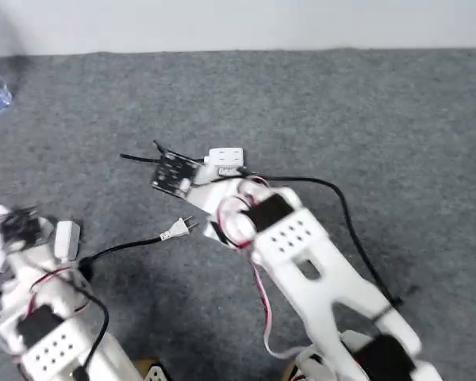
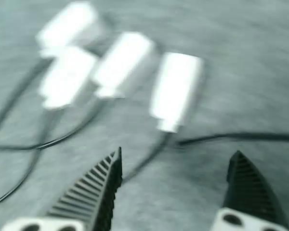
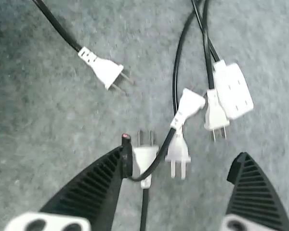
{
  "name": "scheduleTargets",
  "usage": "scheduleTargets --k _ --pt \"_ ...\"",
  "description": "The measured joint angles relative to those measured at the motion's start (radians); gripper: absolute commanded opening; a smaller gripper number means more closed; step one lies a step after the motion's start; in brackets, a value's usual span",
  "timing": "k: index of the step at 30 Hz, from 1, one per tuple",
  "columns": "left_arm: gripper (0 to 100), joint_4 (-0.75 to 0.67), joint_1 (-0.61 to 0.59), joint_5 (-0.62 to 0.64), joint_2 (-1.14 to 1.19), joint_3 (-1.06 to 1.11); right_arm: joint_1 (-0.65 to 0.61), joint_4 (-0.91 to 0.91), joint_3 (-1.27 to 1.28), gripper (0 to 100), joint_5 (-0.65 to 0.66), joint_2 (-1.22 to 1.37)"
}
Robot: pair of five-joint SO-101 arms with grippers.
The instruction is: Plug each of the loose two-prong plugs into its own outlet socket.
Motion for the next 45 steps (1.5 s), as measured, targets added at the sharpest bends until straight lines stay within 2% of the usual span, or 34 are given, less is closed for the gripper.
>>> scheduleTargets --k 7,9,15,17,19,27,33,45 --pt "33 0.0 -0.215 -0.003 -0.206 0.109 -0.103 0.135 -0.273 31.4 0.117 0.288" --pt "33 0.0 -0.272 -0.048 -0.245 0.144 -0.117 0.172 -0.342 31.0 0.143 0.37" --pt "33 0.0 -0.414 -0.153 -0.338 0.215 -0.115 0.272 -0.532 14.9 0.241 0.58" --pt "33 0.0 -0.423 -0.163 -0.361 0.226 -0.117 0.281 -0.591 11.6 0.258 0.637" --pt "33 0.0 -0.423 -0.166 -0.384 0.247 -0.117 0.284 -0.644 12.8 0.264 0.686" --pt "33 0.028 -0.44 -0.199 -0.466 0.269 -0.127 0.397 -0.844 26.5 0.356 0.873" --pt "33 0.077 -0.5 -0.239 -0.519 0.272 -0.126 0.476 -0.991 26.4 0.37 0.974" --pt "33 0.095 -0.5 -0.239 -0.529 0.278 -0.126 0.485 -1.065 26.3 0.394 1.097"
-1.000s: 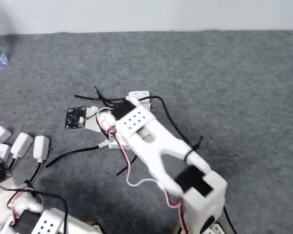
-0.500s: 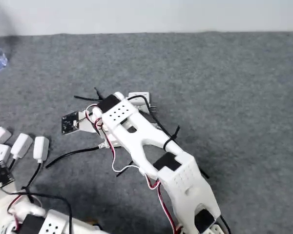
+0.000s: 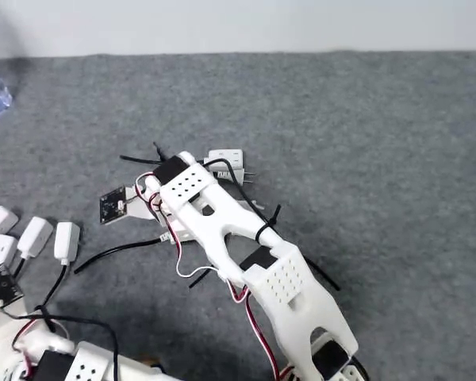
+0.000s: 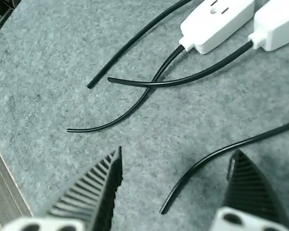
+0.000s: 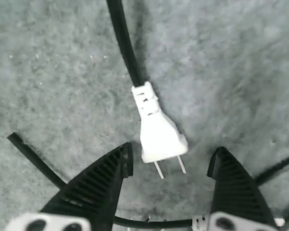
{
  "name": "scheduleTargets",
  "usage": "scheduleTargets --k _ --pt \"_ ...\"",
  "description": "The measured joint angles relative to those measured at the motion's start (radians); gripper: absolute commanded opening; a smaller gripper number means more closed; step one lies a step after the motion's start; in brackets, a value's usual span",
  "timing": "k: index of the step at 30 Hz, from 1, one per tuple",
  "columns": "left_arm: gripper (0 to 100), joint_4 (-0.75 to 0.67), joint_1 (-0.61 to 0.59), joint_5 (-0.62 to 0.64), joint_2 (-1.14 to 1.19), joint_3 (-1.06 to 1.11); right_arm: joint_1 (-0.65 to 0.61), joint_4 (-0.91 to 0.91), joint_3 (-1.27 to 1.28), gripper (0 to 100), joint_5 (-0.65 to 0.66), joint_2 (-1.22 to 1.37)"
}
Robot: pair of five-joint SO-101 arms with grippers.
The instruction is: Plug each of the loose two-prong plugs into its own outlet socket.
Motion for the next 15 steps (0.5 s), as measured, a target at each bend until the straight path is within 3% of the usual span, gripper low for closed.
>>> scheduleTargets --k 3,8,11,15 --pt "33 0.0 0.0 0.0 0.0 0.0 0.002 -0.003 -0.002 24.3 0.0 0.015" --pt "33 0.0 0.0 0.0 0.0 0.0 0.02 -0.006 -0.048 0.0 -0.015 0.048" --pt "33 0.0 0.0 0.0 0.0 0.0 0.035 -0.008 -0.049 5.3 -0.043 0.048" --pt "33 0.0 0.0 0.0 0.0 0.003 0.046 0.003 -0.049 1.1 -0.049 0.048"
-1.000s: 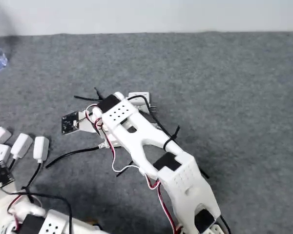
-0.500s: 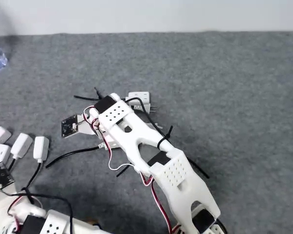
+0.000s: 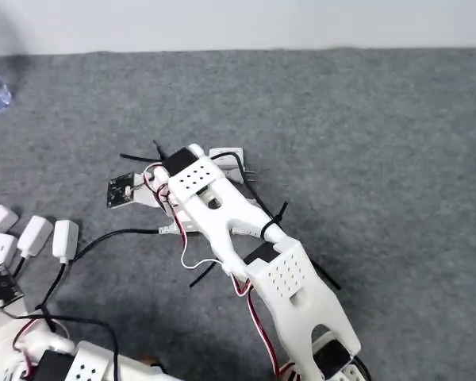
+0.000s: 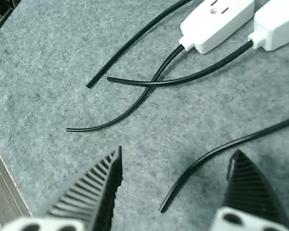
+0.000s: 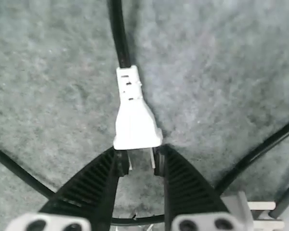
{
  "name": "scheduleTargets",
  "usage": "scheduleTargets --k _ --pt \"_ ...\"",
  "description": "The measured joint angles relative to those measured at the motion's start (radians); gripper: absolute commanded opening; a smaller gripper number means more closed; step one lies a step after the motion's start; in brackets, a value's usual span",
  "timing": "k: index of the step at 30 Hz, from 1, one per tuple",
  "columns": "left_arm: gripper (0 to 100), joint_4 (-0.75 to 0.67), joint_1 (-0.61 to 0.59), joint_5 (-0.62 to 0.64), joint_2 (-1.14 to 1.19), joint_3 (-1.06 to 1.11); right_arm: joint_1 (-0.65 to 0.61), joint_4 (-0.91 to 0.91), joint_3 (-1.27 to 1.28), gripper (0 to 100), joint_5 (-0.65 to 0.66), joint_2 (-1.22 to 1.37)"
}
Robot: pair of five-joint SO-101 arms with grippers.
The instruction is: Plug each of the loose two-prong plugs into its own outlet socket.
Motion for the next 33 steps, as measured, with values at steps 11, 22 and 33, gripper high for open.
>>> scheduleTargets --k 11,22,33 --pt "33 0.0 0.021 0.0 0.0 0.008 0.002 0.189 -0.103 0.8 -0.002 0.006" --pt "33 0.0 0.028 0.0 0.0 0.008 0.213 0.242 -0.18 0.8 -0.04 -0.206" --pt "33 0.0 0.028 0.0 0.0 0.008 0.727 0.242 -0.069 0.8 0.003 -0.519"
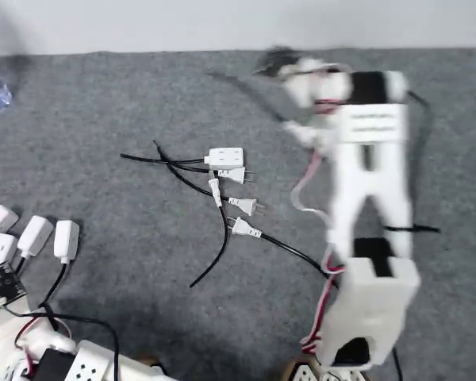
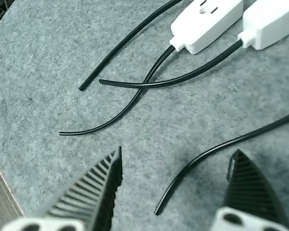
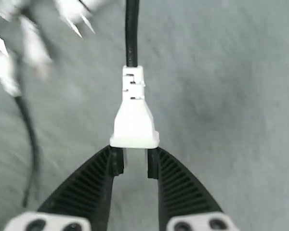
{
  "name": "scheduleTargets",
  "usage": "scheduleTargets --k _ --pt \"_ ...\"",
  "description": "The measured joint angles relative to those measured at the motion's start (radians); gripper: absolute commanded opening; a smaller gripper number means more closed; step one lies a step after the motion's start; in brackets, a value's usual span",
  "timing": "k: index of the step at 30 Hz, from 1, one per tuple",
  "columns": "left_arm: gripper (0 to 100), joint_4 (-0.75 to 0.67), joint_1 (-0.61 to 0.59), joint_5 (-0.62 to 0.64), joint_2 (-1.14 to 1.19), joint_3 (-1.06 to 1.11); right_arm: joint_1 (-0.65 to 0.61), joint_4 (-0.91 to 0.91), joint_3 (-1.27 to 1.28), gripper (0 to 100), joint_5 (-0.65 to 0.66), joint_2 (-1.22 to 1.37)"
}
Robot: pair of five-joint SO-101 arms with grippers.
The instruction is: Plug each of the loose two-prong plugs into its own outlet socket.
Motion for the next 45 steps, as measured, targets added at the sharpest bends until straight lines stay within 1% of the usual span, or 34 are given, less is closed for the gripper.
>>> scheduleTargets --k 7,11,16,21,23,25,26,30,32,33,36,39,42,45 --pt "33 0.0 0.0 0.0 0.0 0.0 0.417 0.002 0.157 0.8 0.166 -0.044" --pt "33 0.017 0.025 -0.002 0.0 0.0 0.611 0.002 0.259 0.8 0.275 -0.044" --pt "33 0.04 0.068 -0.008 0.0 0.0 0.758 -0.034 0.436 0.8 0.35 -0.044" --pt "33 0.04 0.068 -0.008 0.0 0.0 0.85 -0.273 0.666 0.8 0.397 -0.044" --pt "33 0.04 0.068 -0.008 0.0 0.0 0.872 -0.371 0.753 1.5 0.416 -0.044" --pt "33 0.04 0.068 -0.008 0.0 0.0 0.879 -0.442 0.815 6.8 0.422 -0.044" --pt "33 0.04 0.068 -0.008 0.0 0.0 0.881 -0.462 0.832 12.5 0.422 -0.044" --pt "33 0.04 0.068 -0.008 0.0 0.0 0.879 -0.477 0.838 43.0 0.422 -0.044" --pt "33 0.04 0.068 -0.008 0.0 0.0 0.881 -0.477 0.838 52.6 0.422 -0.044" --pt "33 0.04 0.068 -0.008 0.0 0.0 0.882 -0.477 0.838 54.7 0.425 -0.051" --pt "33 0.04 0.068 -0.008 0.0 0.0 0.879 -0.466 0.835 54.0 0.428 -0.109" --pt "33 0.04 0.074 -0.008 0.0 0.0 0.829 -0.368 0.778 50.7 0.428 -0.203" --pt "33 0.046 0.074 -0.008 0.0 0.0 0.721 -0.216 0.717 47.7 0.417 -0.31" --pt "33 0.046 0.074 -0.008 0.0 0.0 0.554 -0.089 0.706 45.9 0.313 -0.385"
